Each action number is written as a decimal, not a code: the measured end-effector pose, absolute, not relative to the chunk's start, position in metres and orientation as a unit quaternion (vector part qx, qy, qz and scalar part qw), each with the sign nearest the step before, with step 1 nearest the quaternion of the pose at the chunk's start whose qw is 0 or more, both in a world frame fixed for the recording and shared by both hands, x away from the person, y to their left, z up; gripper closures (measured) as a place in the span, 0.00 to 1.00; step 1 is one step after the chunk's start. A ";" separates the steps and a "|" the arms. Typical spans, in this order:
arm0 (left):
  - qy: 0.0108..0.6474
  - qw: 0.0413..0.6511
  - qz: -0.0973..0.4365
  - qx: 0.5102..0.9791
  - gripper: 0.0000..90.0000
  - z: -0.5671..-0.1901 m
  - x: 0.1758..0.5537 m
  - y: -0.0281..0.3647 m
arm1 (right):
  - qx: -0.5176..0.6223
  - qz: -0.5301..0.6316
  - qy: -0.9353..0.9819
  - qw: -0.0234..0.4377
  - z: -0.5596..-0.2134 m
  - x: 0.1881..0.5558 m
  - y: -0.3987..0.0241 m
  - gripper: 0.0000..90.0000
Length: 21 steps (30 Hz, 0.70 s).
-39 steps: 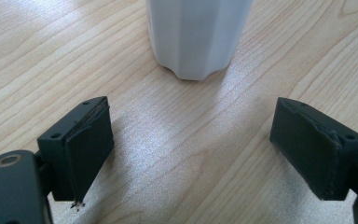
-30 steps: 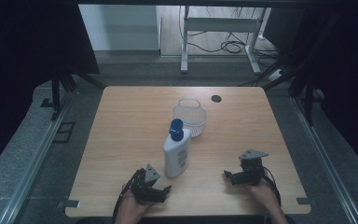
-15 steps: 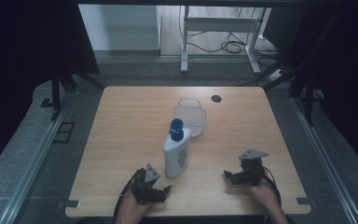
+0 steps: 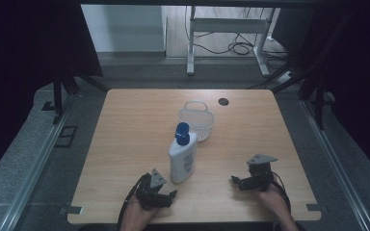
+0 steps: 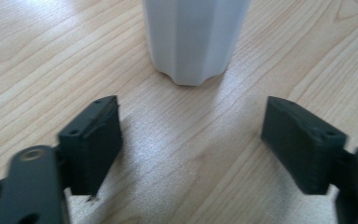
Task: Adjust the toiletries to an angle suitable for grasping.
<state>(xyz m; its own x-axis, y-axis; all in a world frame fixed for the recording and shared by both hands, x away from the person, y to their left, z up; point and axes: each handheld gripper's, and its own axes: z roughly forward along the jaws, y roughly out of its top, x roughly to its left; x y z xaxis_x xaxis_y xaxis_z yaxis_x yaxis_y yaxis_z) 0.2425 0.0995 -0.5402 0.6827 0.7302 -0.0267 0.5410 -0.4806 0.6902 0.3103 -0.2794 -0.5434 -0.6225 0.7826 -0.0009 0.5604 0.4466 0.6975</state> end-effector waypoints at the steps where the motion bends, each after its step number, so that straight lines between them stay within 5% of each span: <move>1: 0.373 0.346 0.139 0.850 0.29 -0.540 0.242 0.099 | 0.403 0.339 0.834 0.164 -0.543 0.310 -0.279 0.00; 21: 0.376 0.355 0.143 0.844 0.58 -0.526 0.243 0.107 | 0.403 0.339 0.834 0.164 -0.543 0.310 -0.279 0.00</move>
